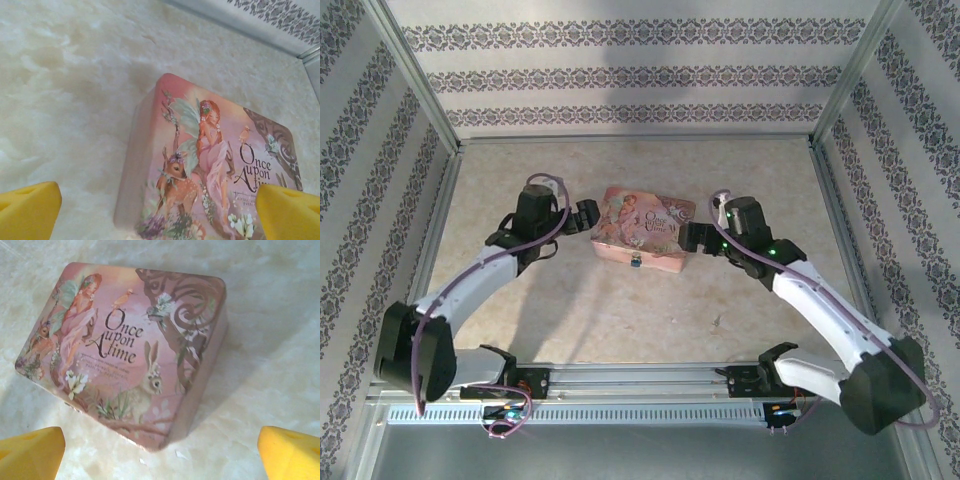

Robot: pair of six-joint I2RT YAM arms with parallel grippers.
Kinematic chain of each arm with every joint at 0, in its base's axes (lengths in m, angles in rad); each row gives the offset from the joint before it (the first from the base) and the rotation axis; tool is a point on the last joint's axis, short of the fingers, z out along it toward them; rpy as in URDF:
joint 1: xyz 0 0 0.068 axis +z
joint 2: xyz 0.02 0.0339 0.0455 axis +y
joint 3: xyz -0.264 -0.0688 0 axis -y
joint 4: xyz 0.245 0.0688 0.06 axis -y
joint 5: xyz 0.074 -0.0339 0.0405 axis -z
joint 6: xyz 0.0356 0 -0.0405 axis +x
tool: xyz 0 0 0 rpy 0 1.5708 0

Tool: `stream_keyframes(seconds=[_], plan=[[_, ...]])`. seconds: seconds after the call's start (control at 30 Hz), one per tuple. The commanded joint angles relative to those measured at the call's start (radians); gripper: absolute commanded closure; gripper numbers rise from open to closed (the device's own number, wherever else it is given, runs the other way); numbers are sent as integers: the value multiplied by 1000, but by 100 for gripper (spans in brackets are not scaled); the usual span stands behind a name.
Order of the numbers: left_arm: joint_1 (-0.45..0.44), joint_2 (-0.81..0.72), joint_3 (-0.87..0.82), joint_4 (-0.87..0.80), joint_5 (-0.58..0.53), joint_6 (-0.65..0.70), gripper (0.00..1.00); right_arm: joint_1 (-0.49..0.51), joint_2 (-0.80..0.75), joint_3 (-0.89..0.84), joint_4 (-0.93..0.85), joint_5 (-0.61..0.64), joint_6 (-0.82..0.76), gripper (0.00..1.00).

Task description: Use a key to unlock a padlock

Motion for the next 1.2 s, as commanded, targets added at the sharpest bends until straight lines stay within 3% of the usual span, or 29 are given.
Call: stream_keyframes(seconds=[0.0,0.3,0.4,0.6,0.77,1.17], plan=[[9,-106,-57,24,-50,19,1,-5,-57,-14,-157,50,6,2],[8,-325,-244,42,-121,-92,1,31,-146,-15,-506,28,84,2],[8,-350,-299,68,-148,-112,1,59,-163,-41,-575,27,134,6],[8,-337,-334,106,-163,-126,1,136,-140,-136,-553,6,261,23],[8,-325,-334,115,-166,-123,1,200,-54,-168,-524,68,316,38],[8,-327,-347,113,-174,-137,1,237,132,-191,-414,91,347,50]])
